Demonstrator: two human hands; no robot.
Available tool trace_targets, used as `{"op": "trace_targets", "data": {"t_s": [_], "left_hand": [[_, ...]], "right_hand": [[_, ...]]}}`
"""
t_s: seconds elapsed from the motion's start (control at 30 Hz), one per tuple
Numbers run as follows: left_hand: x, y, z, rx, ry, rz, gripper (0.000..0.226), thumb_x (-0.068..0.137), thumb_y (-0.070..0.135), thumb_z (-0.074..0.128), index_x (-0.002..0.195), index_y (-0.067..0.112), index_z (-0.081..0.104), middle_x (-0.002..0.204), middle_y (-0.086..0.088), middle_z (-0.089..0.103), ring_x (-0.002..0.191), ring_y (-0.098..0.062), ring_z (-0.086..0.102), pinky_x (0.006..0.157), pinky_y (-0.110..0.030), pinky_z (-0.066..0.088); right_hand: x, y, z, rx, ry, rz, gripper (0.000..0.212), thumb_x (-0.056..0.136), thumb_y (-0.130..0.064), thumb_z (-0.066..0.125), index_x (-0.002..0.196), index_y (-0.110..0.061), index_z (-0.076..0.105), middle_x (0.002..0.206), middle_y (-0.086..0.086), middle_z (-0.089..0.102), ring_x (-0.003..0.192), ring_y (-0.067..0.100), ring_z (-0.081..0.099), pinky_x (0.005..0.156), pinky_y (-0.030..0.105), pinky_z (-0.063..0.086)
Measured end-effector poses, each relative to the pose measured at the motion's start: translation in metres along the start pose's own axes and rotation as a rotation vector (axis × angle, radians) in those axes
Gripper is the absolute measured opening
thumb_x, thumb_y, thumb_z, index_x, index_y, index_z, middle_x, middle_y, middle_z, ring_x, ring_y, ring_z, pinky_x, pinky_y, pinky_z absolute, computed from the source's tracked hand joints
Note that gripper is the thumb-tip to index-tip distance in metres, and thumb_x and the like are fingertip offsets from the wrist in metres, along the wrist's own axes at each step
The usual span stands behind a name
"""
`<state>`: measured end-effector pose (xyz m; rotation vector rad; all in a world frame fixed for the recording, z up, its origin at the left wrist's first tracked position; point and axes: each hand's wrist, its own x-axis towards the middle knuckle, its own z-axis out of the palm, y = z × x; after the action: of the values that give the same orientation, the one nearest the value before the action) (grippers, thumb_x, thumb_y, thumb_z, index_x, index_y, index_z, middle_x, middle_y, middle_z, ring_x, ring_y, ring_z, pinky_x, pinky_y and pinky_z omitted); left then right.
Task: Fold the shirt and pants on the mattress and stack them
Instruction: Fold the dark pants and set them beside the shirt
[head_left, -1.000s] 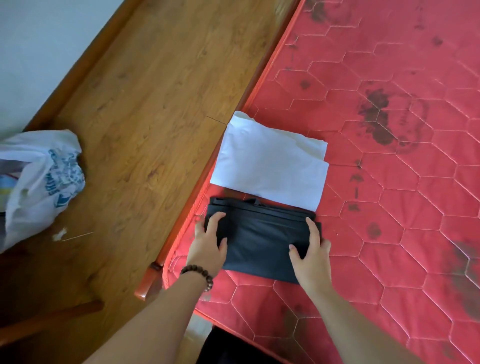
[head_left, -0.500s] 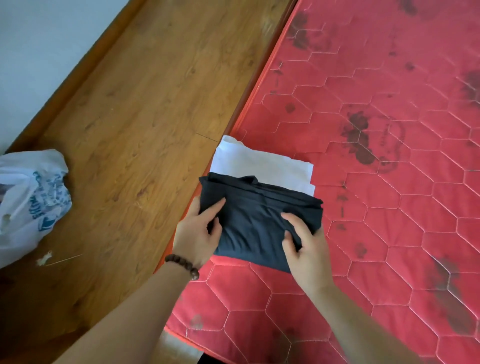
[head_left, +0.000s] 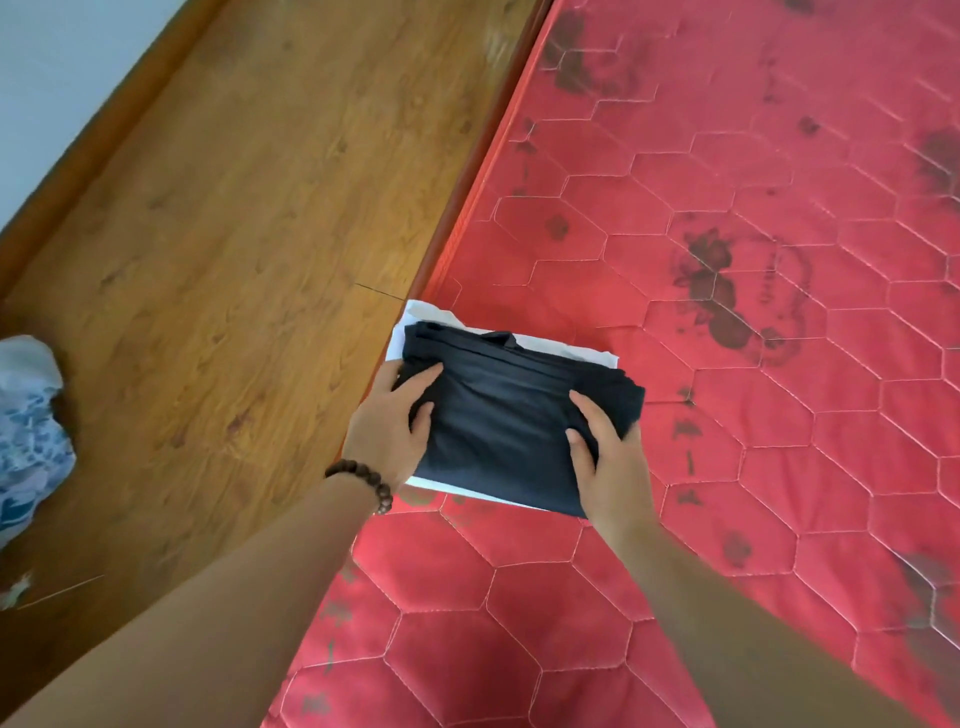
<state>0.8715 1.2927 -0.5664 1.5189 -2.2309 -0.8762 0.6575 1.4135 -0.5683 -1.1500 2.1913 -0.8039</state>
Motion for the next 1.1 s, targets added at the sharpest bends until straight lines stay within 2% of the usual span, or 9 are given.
{"op": "trace_targets", "data": {"t_s": [0.17, 0.33, 0.47, 0.57, 0.63, 0.7, 0.8, 0.93, 1.1], "left_hand": [[-0.014, -0.003, -0.005, -0.035, 0.016, -0.132, 0.05, 0.093, 0.015, 0.056, 0.141, 0.023, 0.047, 0.134, -0.005, 0.039, 0.096, -0.009, 0.047, 0.087, -0.025, 0.043], [-0.018, 0.009, -0.005, -0.025, 0.171, -0.114, 0.044, 0.093, 0.006, 0.054, 0.137, 0.01, 0.05, 0.129, -0.007, 0.045, 0.1, -0.011, 0.052, 0.082, -0.028, 0.047], [-0.02, 0.013, -0.006, 0.26, 0.197, -0.287, 0.047, 0.09, 0.018, 0.059, 0.136, 0.014, 0.051, 0.138, -0.017, 0.041, 0.108, -0.033, 0.05, 0.09, -0.049, 0.041], [-0.012, 0.024, -0.003, 0.332, 0.281, 0.008, 0.036, 0.084, 0.011, 0.058, 0.12, 0.008, 0.062, 0.131, -0.02, 0.051, 0.11, -0.037, 0.051, 0.092, -0.051, 0.04], [0.0, 0.034, 0.008, 0.243, 0.153, 0.269, 0.035, 0.084, 0.005, 0.049, 0.114, -0.002, 0.065, 0.126, -0.023, 0.058, 0.115, -0.039, 0.056, 0.097, -0.052, 0.045], [0.008, 0.039, 0.022, 0.263, -0.071, 0.327, 0.04, 0.09, 0.004, 0.049, 0.128, -0.005, 0.056, 0.137, -0.022, 0.051, 0.131, -0.034, 0.046, 0.112, -0.045, 0.032], [0.012, 0.026, 0.038, 0.43, -0.178, 0.291, 0.047, 0.098, 0.016, 0.039, 0.144, 0.007, 0.038, 0.153, -0.007, 0.034, 0.145, -0.018, 0.023, 0.12, -0.039, 0.003], [0.014, 0.008, 0.038, 0.624, -0.13, 0.231, 0.055, 0.094, 0.036, 0.025, 0.149, 0.029, 0.028, 0.156, 0.002, 0.028, 0.146, -0.02, 0.018, 0.117, -0.056, 0.003], [0.019, -0.008, 0.033, 0.584, -0.127, 0.119, 0.061, 0.094, 0.057, 0.022, 0.151, 0.04, 0.008, 0.161, -0.003, 0.008, 0.148, -0.026, 0.002, 0.116, -0.057, 0.011]], "right_hand": [[-0.004, -0.005, 0.006, -0.083, -0.032, 0.084, 0.051, 0.097, -0.028, 0.052, 0.144, -0.041, 0.036, 0.138, 0.014, 0.034, 0.124, 0.024, 0.046, 0.104, 0.025, 0.033], [-0.005, -0.016, 0.006, -0.067, -0.002, -0.038, 0.049, 0.097, -0.024, 0.054, 0.142, -0.037, 0.041, 0.142, 0.011, 0.034, 0.126, 0.02, 0.045, 0.102, 0.018, 0.031], [-0.002, -0.023, 0.003, -0.477, 0.081, 0.183, 0.057, 0.095, -0.044, 0.049, 0.148, -0.04, 0.027, 0.136, 0.018, 0.037, 0.119, 0.034, 0.042, 0.104, 0.045, 0.034], [0.0, -0.044, 0.006, -0.539, 0.27, -0.059, 0.052, 0.095, -0.036, 0.05, 0.144, -0.022, 0.04, 0.149, 0.019, 0.032, 0.134, 0.036, 0.033, 0.117, 0.051, 0.014], [0.003, -0.059, 0.025, -0.514, 0.185, -0.337, 0.048, 0.09, -0.02, 0.055, 0.136, -0.009, 0.05, 0.143, 0.017, 0.044, 0.135, 0.034, 0.037, 0.118, 0.049, 0.016], [0.006, -0.067, 0.047, -0.516, 0.003, -0.432, 0.05, 0.085, -0.006, 0.062, 0.134, 0.0, 0.052, 0.139, 0.016, 0.051, 0.136, 0.032, 0.041, 0.117, 0.046, 0.02], [0.011, -0.055, 0.062, -0.582, -0.189, -0.355, 0.055, 0.095, -0.014, 0.046, 0.147, -0.003, 0.031, 0.154, 0.009, 0.031, 0.145, 0.022, 0.025, 0.121, 0.039, 0.009], [0.014, -0.039, 0.058, -0.697, -0.179, -0.367, 0.054, 0.097, -0.035, 0.035, 0.147, -0.017, 0.036, 0.154, -0.002, 0.035, 0.143, 0.016, 0.029, 0.118, 0.053, 0.014], [0.018, -0.007, 0.03, -0.775, -0.131, -0.318, 0.055, 0.097, -0.053, 0.03, 0.149, -0.036, 0.026, 0.158, -0.002, 0.025, 0.147, 0.023, 0.016, 0.117, 0.059, 0.006]]}}
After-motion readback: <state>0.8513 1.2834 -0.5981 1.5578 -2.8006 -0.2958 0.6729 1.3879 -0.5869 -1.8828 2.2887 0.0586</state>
